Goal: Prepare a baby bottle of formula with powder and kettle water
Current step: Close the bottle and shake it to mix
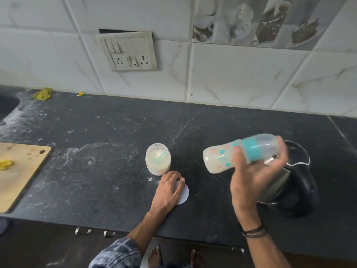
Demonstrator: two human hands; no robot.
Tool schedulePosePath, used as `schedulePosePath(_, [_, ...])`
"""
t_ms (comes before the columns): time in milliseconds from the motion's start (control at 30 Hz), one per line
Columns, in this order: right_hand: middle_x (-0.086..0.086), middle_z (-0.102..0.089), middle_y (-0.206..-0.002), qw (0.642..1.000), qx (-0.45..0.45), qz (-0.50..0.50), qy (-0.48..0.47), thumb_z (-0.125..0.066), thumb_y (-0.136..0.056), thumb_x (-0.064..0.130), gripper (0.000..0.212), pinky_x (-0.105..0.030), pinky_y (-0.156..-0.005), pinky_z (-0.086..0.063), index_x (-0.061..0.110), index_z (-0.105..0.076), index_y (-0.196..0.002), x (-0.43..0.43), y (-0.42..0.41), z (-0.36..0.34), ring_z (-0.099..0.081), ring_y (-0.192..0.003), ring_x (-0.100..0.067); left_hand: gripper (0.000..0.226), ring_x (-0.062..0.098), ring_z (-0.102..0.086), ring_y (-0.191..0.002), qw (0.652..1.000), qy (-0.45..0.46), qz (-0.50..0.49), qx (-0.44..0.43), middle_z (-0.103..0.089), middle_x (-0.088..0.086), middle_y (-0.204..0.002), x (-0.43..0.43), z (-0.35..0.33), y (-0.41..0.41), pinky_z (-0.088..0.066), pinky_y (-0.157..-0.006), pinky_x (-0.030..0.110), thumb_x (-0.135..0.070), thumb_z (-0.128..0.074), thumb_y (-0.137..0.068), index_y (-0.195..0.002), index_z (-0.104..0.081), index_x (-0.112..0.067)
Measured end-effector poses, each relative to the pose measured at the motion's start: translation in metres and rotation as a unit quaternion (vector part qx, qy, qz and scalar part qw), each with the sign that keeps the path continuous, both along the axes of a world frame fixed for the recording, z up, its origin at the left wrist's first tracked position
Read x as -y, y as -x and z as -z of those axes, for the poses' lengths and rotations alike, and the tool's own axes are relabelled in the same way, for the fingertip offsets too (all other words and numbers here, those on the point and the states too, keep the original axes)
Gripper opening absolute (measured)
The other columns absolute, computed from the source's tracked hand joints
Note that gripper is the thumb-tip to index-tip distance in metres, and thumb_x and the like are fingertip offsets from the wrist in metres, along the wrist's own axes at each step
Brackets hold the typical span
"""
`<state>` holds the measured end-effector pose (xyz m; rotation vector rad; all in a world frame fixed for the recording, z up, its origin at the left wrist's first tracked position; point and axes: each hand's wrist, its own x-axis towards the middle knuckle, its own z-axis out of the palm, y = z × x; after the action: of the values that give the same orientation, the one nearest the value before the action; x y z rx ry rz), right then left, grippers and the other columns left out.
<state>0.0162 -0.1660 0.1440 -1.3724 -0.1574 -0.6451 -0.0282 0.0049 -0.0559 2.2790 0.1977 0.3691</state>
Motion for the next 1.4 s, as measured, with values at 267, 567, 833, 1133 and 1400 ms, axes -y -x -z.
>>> schedulePosePath(267, [0.011, -0.062, -0.121, 0.991, -0.072, -0.110, 0.035, -0.077, -0.085, -0.003, 0.077, -0.021, -0.082, -0.057, 0.007, -0.031, -0.145, -0.001, -0.005, 0.005, -0.068, -0.100, -0.004, 0.029, 0.005, -0.049, -0.109, 1.000, -0.003, 0.000, 0.006, -0.059, -0.012, -0.110, -0.001, 0.000, 0.000, -0.028, -0.100, 0.007, -0.038, -0.044, -0.101, -0.099, -0.066, -0.019])
schedulePosePath(567, [-0.006, -0.059, -0.129, 0.999, -0.017, -0.029, 0.023, -0.074, -0.085, -0.010, 0.077, -0.016, -0.086, -0.054, -0.008, -0.025, -0.144, 0.001, -0.003, -0.003, -0.064, -0.104, 0.004, 0.021, 0.004, -0.049, -0.109, 1.000, -0.005, 0.001, 0.002, -0.059, -0.013, -0.109, -0.001, 0.002, 0.000, -0.027, -0.100, 0.007, -0.032, -0.048, -0.102, -0.098, -0.065, -0.021])
schedulePosePath(833, [-0.029, -0.044, -0.139, 0.998, 0.004, 0.063, -0.012, -0.072, -0.092, 0.005, 0.077, -0.026, -0.088, -0.058, -0.011, -0.019, -0.146, -0.003, -0.002, -0.012, -0.063, -0.107, -0.014, 0.023, 0.003, -0.048, -0.108, 1.000, -0.010, 0.003, 0.012, -0.059, -0.013, -0.108, 0.000, -0.001, 0.000, -0.026, -0.099, 0.006, -0.031, -0.047, -0.102, -0.097, -0.065, -0.018])
schedulePosePath(1133, [-0.026, -0.050, -0.137, 0.999, -0.013, 0.049, -0.019, -0.069, -0.088, 0.006, 0.080, -0.013, -0.080, -0.055, -0.009, -0.017, -0.147, -0.008, -0.001, -0.015, -0.067, -0.100, -0.002, 0.021, 0.005, -0.049, -0.108, 1.000, -0.001, -0.004, 0.000, -0.060, -0.013, -0.108, 0.000, 0.001, -0.001, -0.028, -0.099, 0.007, -0.033, -0.047, -0.101, -0.098, -0.064, -0.020])
schedulePosePath(1400, [-0.028, -0.051, -0.138, 0.999, -0.023, 0.033, -0.020, -0.070, -0.088, 0.007, 0.080, -0.015, -0.080, -0.056, -0.005, -0.019, -0.148, -0.007, 0.000, -0.017, -0.069, -0.103, -0.016, 0.023, 0.005, -0.049, -0.107, 1.000, 0.000, 0.000, 0.002, -0.059, -0.012, -0.108, 0.000, 0.000, 0.000, -0.028, -0.098, 0.008, -0.034, -0.045, -0.101, -0.098, -0.064, -0.020])
